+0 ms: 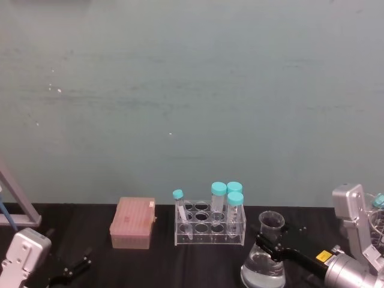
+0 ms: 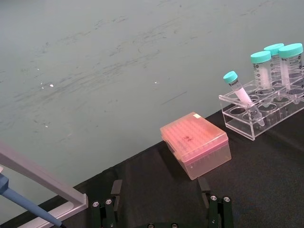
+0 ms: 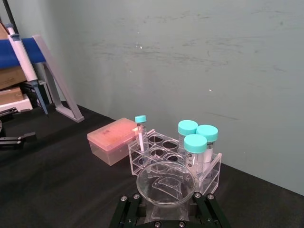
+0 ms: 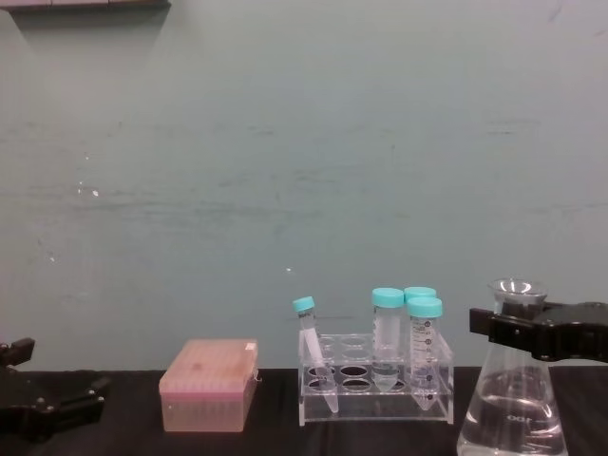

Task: Pick up the beaker with the right gripper, shake it three times, and then put it down.

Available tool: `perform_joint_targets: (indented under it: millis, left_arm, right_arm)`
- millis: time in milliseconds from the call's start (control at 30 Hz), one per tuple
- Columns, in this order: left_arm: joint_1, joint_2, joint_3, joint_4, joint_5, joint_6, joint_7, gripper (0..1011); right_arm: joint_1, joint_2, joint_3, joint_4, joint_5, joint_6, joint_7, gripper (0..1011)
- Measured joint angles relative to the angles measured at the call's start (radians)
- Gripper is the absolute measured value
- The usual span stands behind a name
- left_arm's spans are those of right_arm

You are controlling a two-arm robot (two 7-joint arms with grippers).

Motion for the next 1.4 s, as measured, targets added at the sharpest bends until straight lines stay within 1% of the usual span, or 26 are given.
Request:
perform_joint_targets:
  millis: [1400]
  left_arm:
    - [0.000, 0.000, 0.000, 0.000, 0.000, 0.000, 0.000, 1000]
  right_arm:
    - [0.022, -0.026, -0.013, 0.052, -0.001, 0.000, 0.018, 451]
